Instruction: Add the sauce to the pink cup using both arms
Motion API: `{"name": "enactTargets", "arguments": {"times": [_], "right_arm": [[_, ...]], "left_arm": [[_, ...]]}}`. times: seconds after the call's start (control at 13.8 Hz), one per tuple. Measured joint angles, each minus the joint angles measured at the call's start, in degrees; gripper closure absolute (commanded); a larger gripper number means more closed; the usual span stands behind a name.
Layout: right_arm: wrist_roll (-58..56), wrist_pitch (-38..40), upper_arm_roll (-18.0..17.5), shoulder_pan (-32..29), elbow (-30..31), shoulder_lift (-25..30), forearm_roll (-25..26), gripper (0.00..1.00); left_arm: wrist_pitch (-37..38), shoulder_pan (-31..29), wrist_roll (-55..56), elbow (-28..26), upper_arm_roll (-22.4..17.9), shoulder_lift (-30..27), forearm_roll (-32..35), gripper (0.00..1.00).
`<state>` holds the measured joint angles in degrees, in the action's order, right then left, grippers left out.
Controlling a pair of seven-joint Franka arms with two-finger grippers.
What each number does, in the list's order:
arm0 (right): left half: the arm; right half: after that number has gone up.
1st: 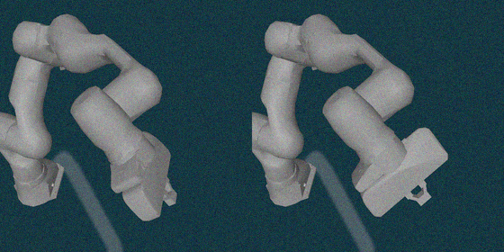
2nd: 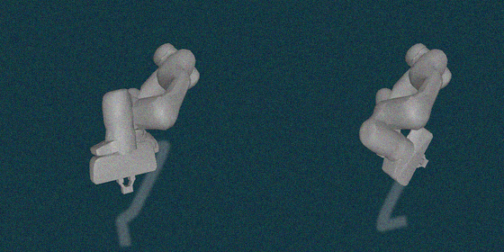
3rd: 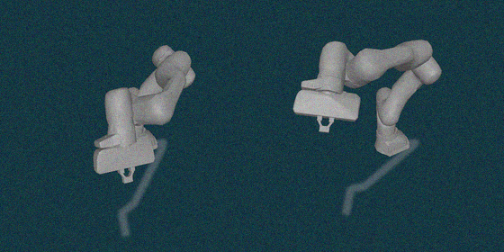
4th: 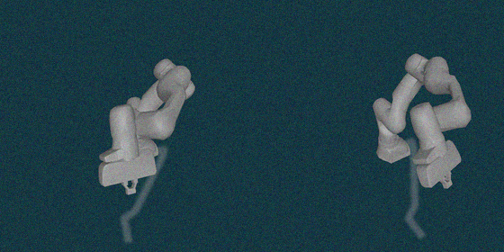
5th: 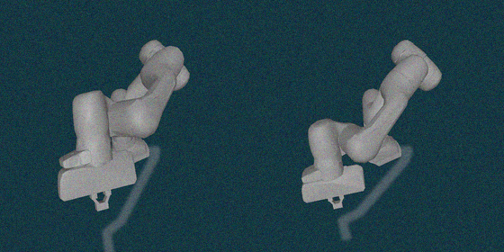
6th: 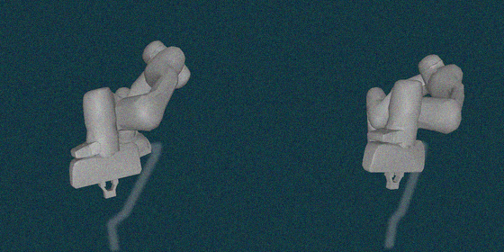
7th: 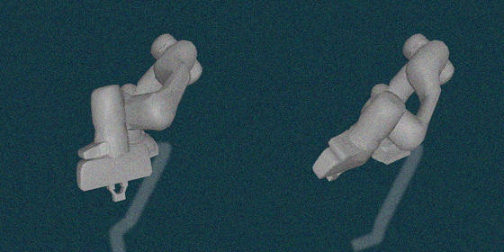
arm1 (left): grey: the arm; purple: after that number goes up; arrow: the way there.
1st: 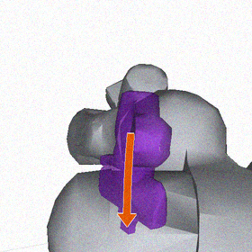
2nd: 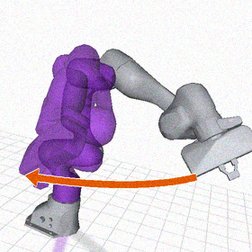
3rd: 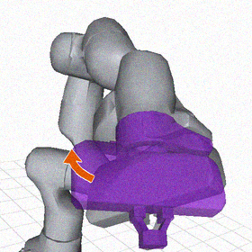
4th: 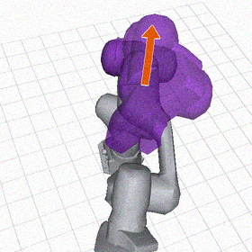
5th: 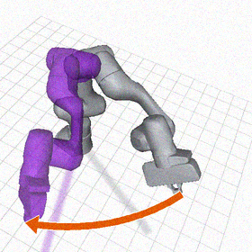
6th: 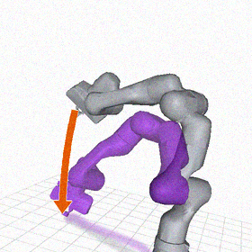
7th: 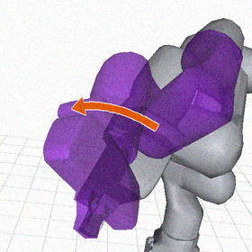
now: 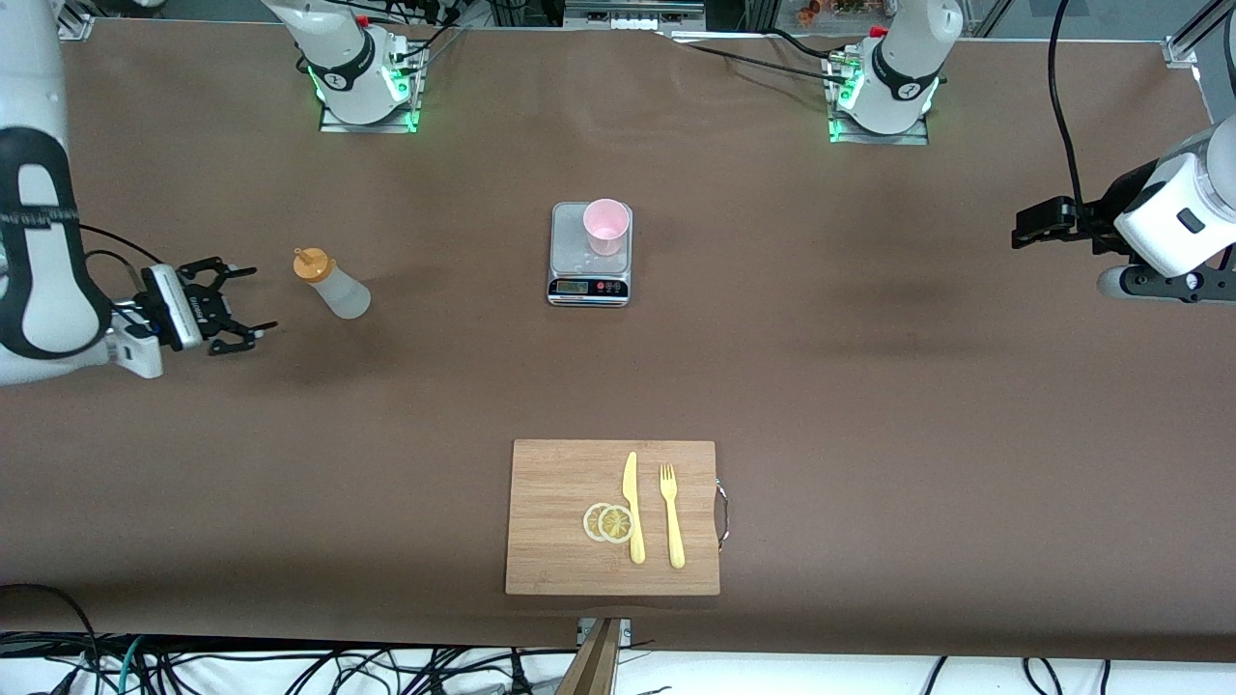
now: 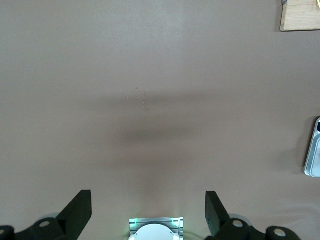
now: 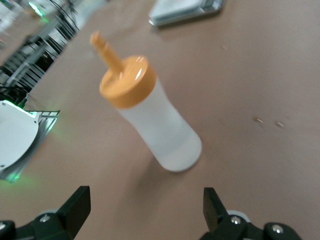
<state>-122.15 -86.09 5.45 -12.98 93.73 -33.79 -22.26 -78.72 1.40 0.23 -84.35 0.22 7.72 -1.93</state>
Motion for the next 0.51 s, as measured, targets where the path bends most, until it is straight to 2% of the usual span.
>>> {"name": "enactTargets", "arguments": {"times": [0.22,0.51], "right_arm": [[19.4,-2.9,-0.3,5.6,0.3,9.1,6.1,0.0],[42.9,-8.7,-0.5,12.4,2.5,14.9,13.6,0.0]], "left_arm": [[0.0,0.0,0.0,0.0,0.0,0.0,0.0,0.0],[0.0,0.0,0.0,0.0,0.0,0.0,0.0,0.0]]}}
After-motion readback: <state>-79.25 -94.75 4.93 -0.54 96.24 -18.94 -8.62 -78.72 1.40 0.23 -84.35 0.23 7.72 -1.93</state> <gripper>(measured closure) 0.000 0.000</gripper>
